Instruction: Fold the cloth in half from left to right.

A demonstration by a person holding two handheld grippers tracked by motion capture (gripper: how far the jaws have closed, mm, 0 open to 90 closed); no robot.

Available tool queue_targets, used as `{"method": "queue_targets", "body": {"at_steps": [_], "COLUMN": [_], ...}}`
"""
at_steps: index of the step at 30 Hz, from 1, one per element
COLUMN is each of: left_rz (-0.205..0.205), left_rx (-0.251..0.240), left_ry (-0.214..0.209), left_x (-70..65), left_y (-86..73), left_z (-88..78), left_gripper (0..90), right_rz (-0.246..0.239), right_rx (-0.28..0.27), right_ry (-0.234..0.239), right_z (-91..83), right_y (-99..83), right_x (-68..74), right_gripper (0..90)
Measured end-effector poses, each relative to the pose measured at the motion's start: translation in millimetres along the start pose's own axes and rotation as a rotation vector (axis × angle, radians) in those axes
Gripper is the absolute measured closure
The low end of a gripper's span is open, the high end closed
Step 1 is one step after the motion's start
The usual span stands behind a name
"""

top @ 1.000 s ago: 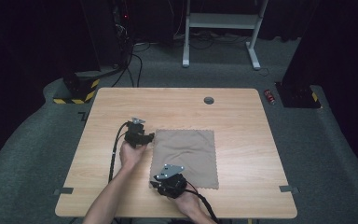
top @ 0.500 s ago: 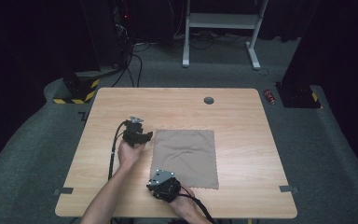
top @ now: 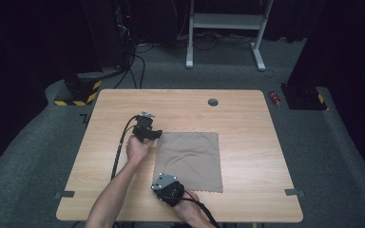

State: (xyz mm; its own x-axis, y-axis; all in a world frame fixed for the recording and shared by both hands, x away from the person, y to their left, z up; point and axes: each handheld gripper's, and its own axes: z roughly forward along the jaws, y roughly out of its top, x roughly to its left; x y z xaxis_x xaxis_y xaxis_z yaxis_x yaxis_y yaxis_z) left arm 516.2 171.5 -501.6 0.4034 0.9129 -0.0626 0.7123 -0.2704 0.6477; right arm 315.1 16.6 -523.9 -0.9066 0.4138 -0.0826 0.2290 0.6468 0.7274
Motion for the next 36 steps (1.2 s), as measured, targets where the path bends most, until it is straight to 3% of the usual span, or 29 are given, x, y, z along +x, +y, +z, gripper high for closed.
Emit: {"method": "queue_targets", "body": {"at_steps": [2, 4, 5, 9, 13, 14, 18, 24, 28, 36], "left_rz": [0.005, 0.001, 0.018, 0.022, 0.056, 0.068, 0.091, 0.059, 0.012, 0.008], "left_rx": [-0.008, 0.014, 0.011, 0.013, -0.002, -0.004, 0.016, 0.043, 0.002, -0.018], "left_ry": [0.002, 0.014, 0.032, 0.042, 0.031, 0.019, -0.004, -0.036, -0.076, -0.080], "left_x": [-2.8, -4.6, -5.4, -6.0, -11.4, -14.0, -16.4, -11.1, -2.9, 3.7], "left_y": [2.1, 2.0, 1.6, 2.1, 0.2, 0.1, 3.3, 7.9, 12.3, 14.3], "left_z": [4.5, 11.0, 12.1, 12.3, 12.0, 12.2, 12.8, 12.3, 0.0, -7.8], "left_gripper": [48.4, 50.0, 50.1, 54.7, 64.0, 74.1, 87.5, 90.0, 90.0, 90.0], "right_rz": [-0.004, 0.002, 0.003, 0.007, 0.000, -0.004, -0.002, 0.006, 0.010, 0.006], "right_rx": [0.002, -0.001, -0.002, -0.004, -0.003, 0.004, 0.006, 0.008, -0.011, -0.024], "right_ry": [-0.004, -0.005, -0.005, -0.003, -0.007, -0.011, -0.021, -0.013, -0.007, 0.010], "right_z": [-0.1, 0.0, 0.0, -0.1, 0.0, -0.1, -0.1, -1.0, -5.8, -9.9], "right_y": [0.1, -0.1, -0.2, -0.6, -0.3, 0.5, 0.7, 1.3, 3.9, 12.0], "right_x": [0.3, 0.5, 0.6, 0.6, 0.7, 1.6, 2.7, 2.0, 1.5, 1.4], "right_gripper": [88.5, 88.5, 88.6, 88.6, 88.7, 88.9, 89.3, 89.8, 89.9, 90.0]}}
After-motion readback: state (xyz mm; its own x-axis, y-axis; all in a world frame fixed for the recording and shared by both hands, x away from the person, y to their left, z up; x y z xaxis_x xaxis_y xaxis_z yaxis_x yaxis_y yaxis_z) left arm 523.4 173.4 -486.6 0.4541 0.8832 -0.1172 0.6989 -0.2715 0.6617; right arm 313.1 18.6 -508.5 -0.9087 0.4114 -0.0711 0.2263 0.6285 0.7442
